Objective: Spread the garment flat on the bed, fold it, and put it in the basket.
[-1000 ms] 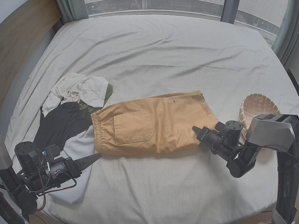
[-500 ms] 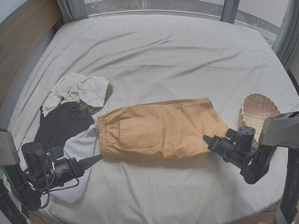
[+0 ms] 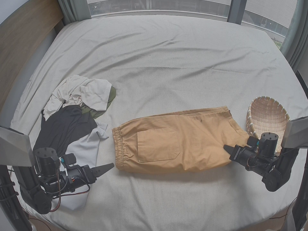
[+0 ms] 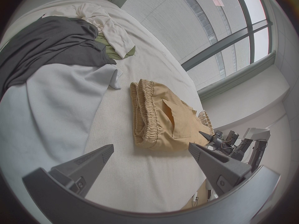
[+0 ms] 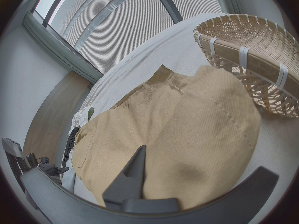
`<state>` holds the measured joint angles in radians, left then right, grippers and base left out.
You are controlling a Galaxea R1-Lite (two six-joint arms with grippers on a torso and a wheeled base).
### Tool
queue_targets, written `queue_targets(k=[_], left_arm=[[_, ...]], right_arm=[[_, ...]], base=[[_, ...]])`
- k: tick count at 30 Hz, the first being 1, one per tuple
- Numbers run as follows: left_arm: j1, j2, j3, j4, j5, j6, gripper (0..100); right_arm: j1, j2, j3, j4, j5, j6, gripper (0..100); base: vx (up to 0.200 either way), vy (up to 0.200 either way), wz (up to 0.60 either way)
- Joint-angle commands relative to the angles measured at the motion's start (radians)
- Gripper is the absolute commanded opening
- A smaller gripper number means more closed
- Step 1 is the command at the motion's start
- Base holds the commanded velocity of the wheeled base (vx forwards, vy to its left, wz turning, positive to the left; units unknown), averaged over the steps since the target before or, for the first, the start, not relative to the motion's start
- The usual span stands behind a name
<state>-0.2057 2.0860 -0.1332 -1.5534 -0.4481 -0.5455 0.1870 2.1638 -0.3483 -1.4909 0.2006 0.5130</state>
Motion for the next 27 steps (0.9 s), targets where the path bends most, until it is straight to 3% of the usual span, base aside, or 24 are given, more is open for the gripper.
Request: queue_targets(k=[1, 11, 16, 27], left_arm=[[-0.012, 0.049, -0.022, -0.002, 0.0, -0.001, 100], [-0.04, 0.112, -0.117, -0.002, 0.026, -0.001, 100], [-0.092, 0.171, -0.178, -0.002, 0.089, -0.002, 100], [-0.129, 0.273, -0.301, -0.002, 0.115, -0.001, 100]], right_arm=[[0.0, -0.004, 0.003, 0.0, 0.0, 0.002, 100], [0.035, -0.11, 0.178, -0.051, 0.046, -0.001, 100], [0.066, -0.21, 0.247, -0.051, 0.051, 0.001, 100], [0.055, -0.407, 0.348, -0.048, 0.069, 0.009, 100]], base=[[0.0, 0.0, 0.0], [0.0, 0.0, 0.0], [0.0, 0.0, 0.0], [0.0, 0.0, 0.0]])
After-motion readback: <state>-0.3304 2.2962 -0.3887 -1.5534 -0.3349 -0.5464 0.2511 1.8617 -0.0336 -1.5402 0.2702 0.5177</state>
